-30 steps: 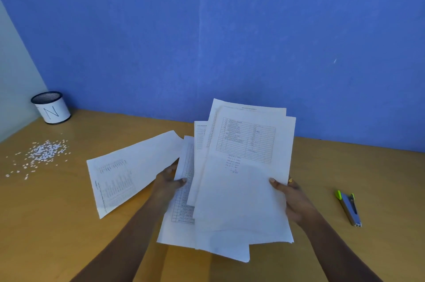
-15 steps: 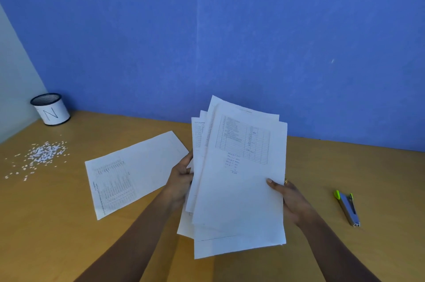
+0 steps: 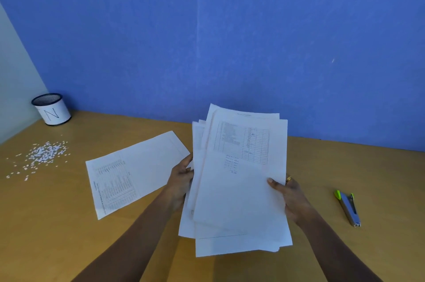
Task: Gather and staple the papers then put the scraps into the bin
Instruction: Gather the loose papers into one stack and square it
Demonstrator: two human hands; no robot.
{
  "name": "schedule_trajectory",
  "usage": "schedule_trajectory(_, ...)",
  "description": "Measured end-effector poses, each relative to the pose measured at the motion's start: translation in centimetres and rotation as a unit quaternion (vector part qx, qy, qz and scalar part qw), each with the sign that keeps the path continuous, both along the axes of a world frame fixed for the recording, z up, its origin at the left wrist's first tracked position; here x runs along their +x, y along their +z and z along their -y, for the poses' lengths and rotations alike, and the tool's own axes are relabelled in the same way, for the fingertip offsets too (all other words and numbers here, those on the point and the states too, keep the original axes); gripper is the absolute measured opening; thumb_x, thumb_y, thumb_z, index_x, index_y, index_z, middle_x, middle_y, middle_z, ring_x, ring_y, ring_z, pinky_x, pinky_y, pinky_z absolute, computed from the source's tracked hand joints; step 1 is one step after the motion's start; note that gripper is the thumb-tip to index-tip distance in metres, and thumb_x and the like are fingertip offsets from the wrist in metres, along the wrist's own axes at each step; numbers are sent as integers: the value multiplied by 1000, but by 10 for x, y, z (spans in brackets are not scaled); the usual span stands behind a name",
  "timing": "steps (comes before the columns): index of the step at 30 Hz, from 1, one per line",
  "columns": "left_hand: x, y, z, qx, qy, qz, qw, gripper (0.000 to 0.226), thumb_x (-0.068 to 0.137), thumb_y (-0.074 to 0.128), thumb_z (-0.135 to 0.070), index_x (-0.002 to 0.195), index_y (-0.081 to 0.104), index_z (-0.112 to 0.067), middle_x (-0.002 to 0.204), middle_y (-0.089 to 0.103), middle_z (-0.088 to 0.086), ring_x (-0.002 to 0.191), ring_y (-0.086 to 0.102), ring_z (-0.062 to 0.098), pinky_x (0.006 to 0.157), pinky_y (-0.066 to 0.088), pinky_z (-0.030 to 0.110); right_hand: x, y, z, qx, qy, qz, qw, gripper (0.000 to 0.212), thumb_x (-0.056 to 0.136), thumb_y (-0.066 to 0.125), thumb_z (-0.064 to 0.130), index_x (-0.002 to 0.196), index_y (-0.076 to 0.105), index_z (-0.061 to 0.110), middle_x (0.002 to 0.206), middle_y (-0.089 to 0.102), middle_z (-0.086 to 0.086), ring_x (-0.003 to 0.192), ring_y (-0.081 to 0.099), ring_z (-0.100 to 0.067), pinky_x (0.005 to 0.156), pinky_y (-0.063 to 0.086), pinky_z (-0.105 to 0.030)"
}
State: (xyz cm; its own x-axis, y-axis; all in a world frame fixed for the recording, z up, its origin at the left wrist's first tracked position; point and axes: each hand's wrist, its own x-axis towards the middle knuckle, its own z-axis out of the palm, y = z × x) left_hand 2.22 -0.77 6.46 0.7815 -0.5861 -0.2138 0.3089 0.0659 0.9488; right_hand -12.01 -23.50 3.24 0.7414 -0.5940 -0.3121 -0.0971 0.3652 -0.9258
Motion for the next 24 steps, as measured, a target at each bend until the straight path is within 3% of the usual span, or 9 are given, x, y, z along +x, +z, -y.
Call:
schedule_trajectory(4, 9, -9, -7, 54, 22, -10, 998, 37, 89, 54, -4, 123, 59, -19, 112, 68, 11, 97, 66, 33, 89, 52, 49, 4, 0, 0, -38, -18, 5, 999, 23, 86, 58, -1, 103, 64, 13, 88, 73, -2, 79, 70, -21, 76, 58, -41)
schedule_trajectory(8, 27, -25, -19, 158, 48, 8, 986, 19, 89, 54, -3, 103, 65, -10, 112, 66, 16, 87, 66, 28, 80, 55, 37, 2, -2, 6, -40, -28, 5, 999, 21, 85, 58, -3, 100, 65, 9, 77, 75, 2, 67, 71, -13, 66, 60, -33)
schedule_trajectory(10, 38, -36, -25, 292, 75, 91, 949, 16, 87, 57, -5, 99, 67, -9, 116, 64, 15, 93, 63, 27, 84, 52, 34, 1, -3, 9, -41, -26, 10, 999, 22, 85, 58, -4, 102, 64, 8, 80, 76, 4, 66, 71, -11, 63, 60, -29)
schedule_trajectory(12, 46, -44, -29, 427, 89, 186, 880, 28, 88, 58, -14, 115, 60, -7, 127, 57, 14, 108, 57, 29, 90, 47, 34, 0, -2, 9, -34, -26, 18, 999, 24, 83, 60, -2, 104, 64, 10, 82, 76, 4, 67, 72, -11, 64, 60, -30)
schedule_trajectory(15, 52, -54, -37, 564, 37, 254, 785, 54, 91, 51, -37, 135, 36, -9, 142, 37, 16, 132, 34, 36, 105, 36, 48, 2, 0, 8, -36, -28, 28, 999, 40, 71, 76, 12, 109, 63, 11, 86, 75, 0, 76, 71, -18, 73, 59, -36)
schedule_trajectory(19, 53, -69, -43, 616, -16, 221, 756, 73, 90, 41, -54, 145, 11, -16, 155, 7, 10, 141, 7, 43, 110, 17, 60, 3, -1, 9, -44, -33, 27, 998, 37, 85, 58, -4, 119, 57, 11, 102, 68, -7, 88, 65, -26, 83, 54, -42)
schedule_trajectory(24, 50, -85, -53, 639, -59, 254, 723, 73, 91, 32, -57, 145, 9, -14, 156, 0, 10, 141, 0, 45, 109, 13, 63, 4, -2, 12, -50, -36, 14, 998, 32, 86, 56, -4, 116, 59, 7, 96, 69, -6, 83, 66, -24, 80, 55, -41)
